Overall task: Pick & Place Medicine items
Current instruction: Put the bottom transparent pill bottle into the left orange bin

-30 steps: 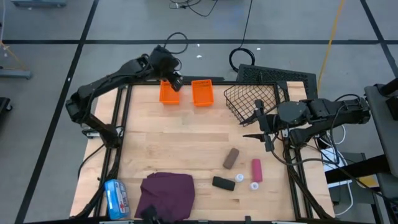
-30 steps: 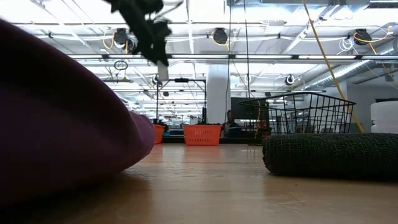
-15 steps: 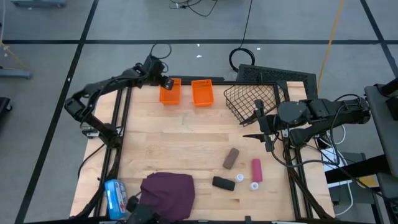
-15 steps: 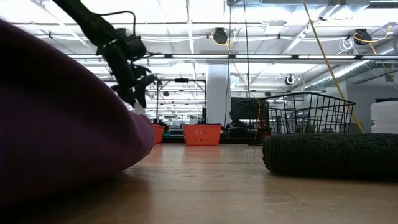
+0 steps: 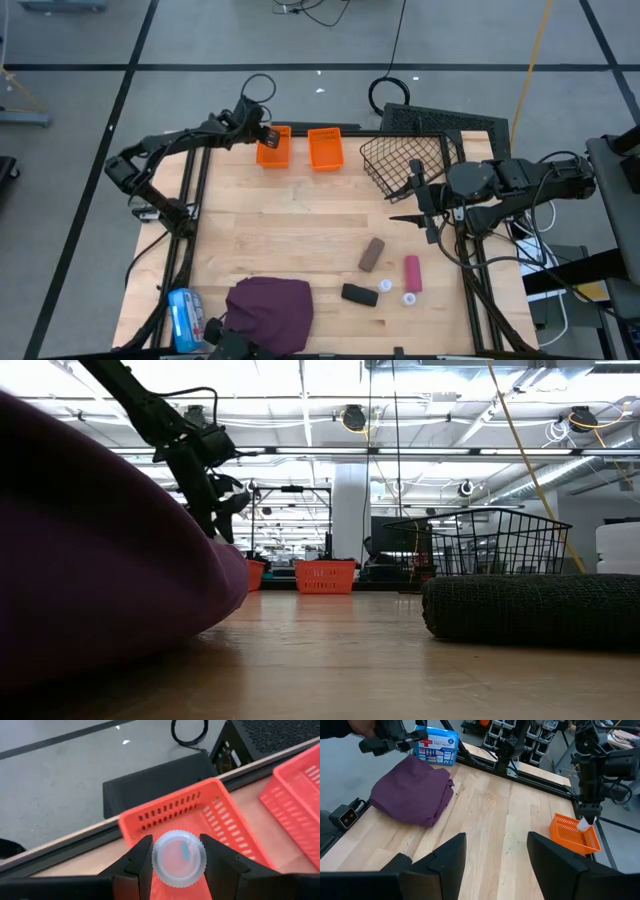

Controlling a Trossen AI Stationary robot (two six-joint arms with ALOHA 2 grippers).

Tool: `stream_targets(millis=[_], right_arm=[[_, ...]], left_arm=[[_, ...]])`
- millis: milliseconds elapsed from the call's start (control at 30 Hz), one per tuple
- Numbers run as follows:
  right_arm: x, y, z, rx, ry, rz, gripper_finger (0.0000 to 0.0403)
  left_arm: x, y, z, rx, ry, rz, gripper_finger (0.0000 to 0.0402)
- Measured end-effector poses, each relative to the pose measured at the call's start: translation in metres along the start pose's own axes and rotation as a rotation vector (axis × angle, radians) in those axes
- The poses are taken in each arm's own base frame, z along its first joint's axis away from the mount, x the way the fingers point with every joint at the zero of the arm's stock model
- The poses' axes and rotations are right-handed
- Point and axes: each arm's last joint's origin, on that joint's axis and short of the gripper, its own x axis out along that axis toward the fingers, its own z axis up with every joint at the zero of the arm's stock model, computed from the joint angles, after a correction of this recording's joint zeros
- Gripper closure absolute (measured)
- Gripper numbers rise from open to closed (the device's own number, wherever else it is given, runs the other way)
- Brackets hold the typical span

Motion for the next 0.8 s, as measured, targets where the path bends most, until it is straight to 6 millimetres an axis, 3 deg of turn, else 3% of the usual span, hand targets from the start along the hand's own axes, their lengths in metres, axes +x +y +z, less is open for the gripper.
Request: stream_targets(millis=[333, 700, 800], right_arm=[[0.0, 0.0, 0.0, 0.014, -0.001, 0.0, 0.0204], [0.0, 0.0, 0.0, 0.012, 0.0, 0.0, 0.0204], [0.0, 0.0, 0.0, 0.011, 0.0, 0.0, 0.0204]], left_arm=[[0.03, -0.004, -0.014, -0.001, 0.053, 0.071, 0.0263], [0.039, -0.003, -0.017, -0.003, 0.061, 0.092, 0.0262], [0.039, -0.003, -0.017, -0.004, 0.06, 0.092, 0.0236]])
